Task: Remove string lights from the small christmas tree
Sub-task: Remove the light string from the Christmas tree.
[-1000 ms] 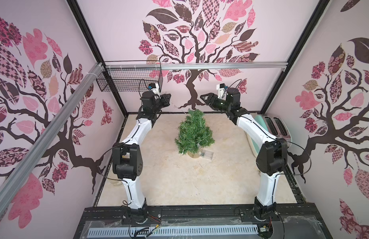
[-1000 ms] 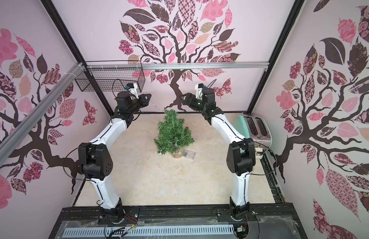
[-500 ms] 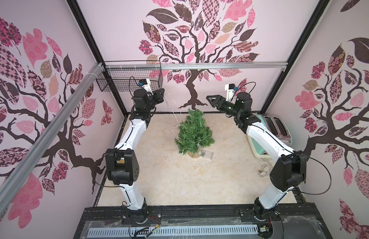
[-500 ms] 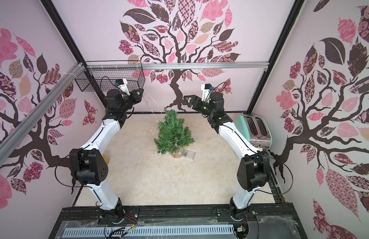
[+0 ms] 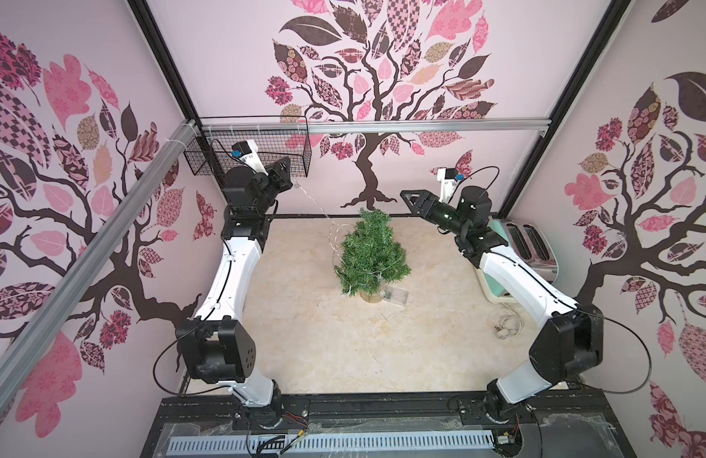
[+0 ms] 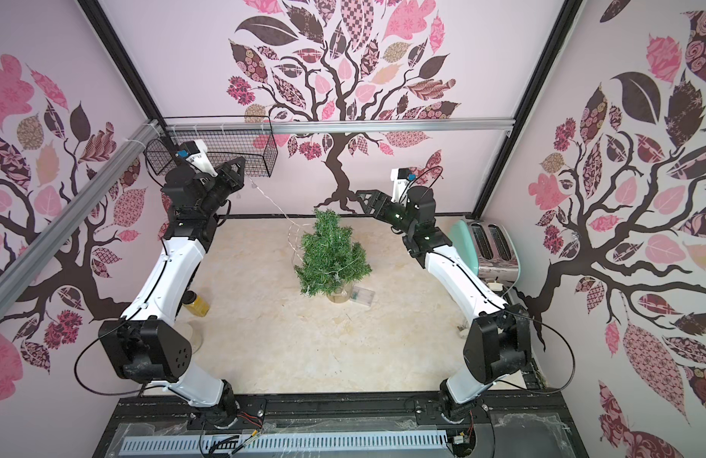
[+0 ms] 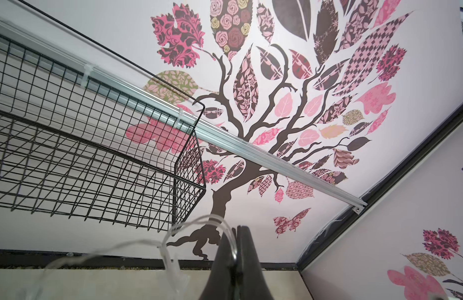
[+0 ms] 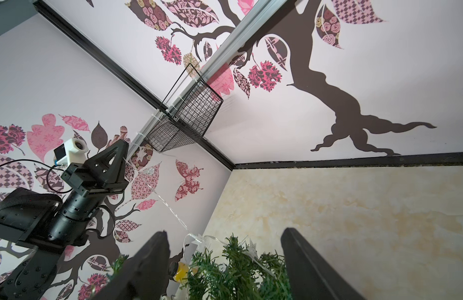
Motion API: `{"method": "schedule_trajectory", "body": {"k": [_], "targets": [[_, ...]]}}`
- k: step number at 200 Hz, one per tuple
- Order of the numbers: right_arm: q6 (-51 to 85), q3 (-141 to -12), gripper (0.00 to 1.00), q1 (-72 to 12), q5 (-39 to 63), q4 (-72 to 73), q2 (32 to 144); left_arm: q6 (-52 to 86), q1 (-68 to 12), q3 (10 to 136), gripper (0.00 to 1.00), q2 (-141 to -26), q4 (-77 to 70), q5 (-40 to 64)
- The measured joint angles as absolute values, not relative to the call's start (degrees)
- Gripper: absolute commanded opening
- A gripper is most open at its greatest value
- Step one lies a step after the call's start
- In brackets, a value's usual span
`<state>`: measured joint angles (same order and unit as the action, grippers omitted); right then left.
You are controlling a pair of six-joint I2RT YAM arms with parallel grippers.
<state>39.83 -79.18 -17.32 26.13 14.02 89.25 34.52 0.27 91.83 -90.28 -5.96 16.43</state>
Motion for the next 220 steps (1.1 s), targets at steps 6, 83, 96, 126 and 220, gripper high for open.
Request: {"method": "schedule_trajectory", "body": {"k": [6, 83, 96, 126, 220], "targets": [[39.86, -78.74, 0.75, -17.32, 26.13, 14.13, 88.75, 34.44, 0.23, 91.42, 0.0, -89.47, -5.56, 16.1], [40.38, -73.28, 0.76, -17.32, 26.13, 15.92, 81.45, 32.93, 0.08, 86.48, 0.0, -79.4, -1.54, 11.7], [40.51, -72.4, 0.76, -17.32, 26.13, 16.05, 80.18, 32.56, 0.08, 86.46, 0.0, -78.24, -0.86, 11.07], [40.71, -71.22, 0.76, -17.32, 26.2, 16.08, 78.02, 32.34, 0.08, 86.46, 0.0, -76.62, 0.4, 10.55], [42.22, -64.95, 0.82, -17.32, 30.3, 19.44, 69.32, 34.74, 0.08, 82.63, 0.0, -66.08, 4.91, 12.69]]}}
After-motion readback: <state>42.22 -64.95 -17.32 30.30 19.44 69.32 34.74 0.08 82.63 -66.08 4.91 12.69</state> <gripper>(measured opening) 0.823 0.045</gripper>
